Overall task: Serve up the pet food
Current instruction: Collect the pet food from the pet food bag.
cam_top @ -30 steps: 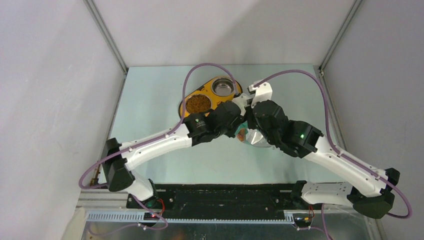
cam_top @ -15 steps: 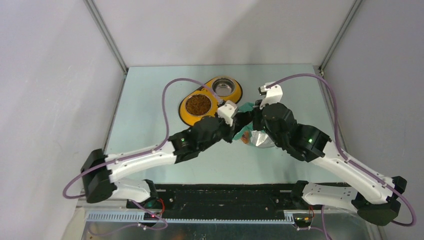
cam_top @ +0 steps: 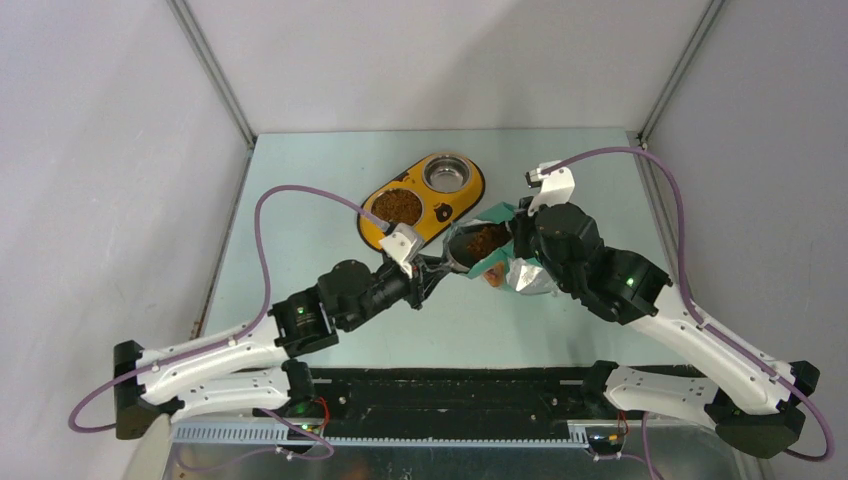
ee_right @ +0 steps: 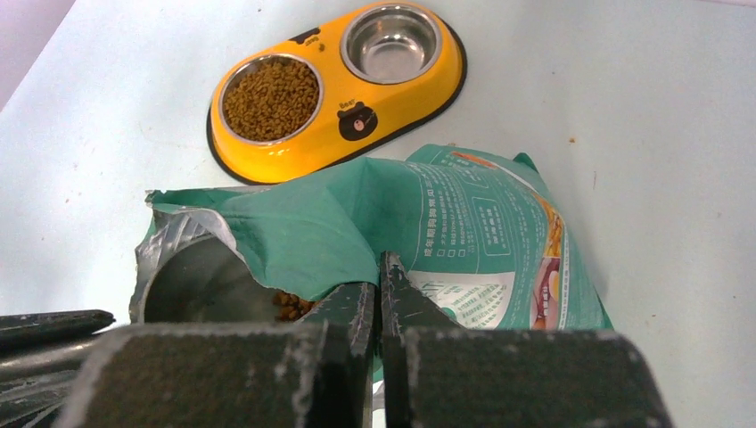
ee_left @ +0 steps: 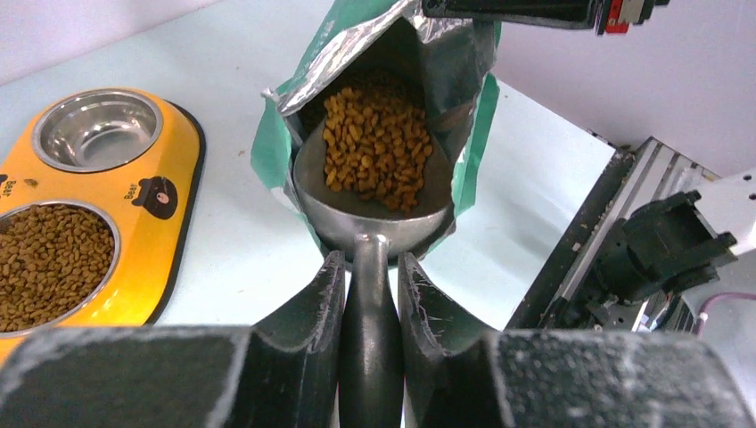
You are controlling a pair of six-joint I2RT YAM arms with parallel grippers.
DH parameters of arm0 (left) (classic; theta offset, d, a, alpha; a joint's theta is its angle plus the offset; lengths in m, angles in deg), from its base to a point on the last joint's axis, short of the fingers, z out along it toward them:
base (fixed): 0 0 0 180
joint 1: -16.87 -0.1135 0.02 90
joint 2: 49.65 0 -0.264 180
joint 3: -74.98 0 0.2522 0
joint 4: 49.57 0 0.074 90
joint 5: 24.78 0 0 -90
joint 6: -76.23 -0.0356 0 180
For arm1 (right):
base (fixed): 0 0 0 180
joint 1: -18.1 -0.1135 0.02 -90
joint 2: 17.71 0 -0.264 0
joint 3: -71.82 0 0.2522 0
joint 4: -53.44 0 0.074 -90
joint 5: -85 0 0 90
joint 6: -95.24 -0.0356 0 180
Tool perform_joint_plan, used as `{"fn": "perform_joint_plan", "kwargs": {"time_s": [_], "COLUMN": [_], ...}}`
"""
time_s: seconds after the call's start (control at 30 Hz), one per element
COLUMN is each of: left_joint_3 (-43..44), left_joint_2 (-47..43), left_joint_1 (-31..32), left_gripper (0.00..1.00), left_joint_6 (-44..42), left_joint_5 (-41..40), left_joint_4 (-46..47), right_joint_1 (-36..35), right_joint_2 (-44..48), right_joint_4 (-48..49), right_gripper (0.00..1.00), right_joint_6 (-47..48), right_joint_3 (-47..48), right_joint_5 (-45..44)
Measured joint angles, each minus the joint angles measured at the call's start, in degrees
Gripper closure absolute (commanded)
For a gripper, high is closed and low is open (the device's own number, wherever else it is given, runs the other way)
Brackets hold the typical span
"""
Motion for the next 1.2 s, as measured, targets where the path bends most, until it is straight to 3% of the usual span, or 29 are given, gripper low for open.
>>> {"fn": "perform_joint_plan", "kwargs": {"time_s": [0.33,0.53,0.77,1.03,1.2], "left_joint_3": [-6.5,-9.3,-12.1,-21.7,-23.2], "left_joint_2": [-11.0,-12.7,-11.0,-11.5,-14.7], "left_joint_1": [0.6,0.7,0.8,1.0,1.2], "left_gripper": [1.0,1.0,1.0,1.0,1.0], "left_joint_6": [-1.0,-3.6,-6.2,-6.2,-5.7], "left_joint_5": [1.0,2.5,2.5,2.3,2.0], "left_joint_4": [-0.8,1.8,7.7,22.5,23.6], "right_joint_1": [-0.1,-0.1,0.1,0.1,-0.2], "right_joint_2": [0.0,0.0,0.0,0.2,0.2], "right_joint_4": [-0.3,-0.2,-0.1,-0.5,-0.7], "right_gripper": [1.0,1.0,1.0,1.0,1.0], "right_joint_6": [1.1,2.1,2.2,2.0,1.8], "right_joint_3": [0.0,0.0,0.0,0.0,0.0], "right_joint_5": [1.6,1.4,1.0,1.6,2.0]}}
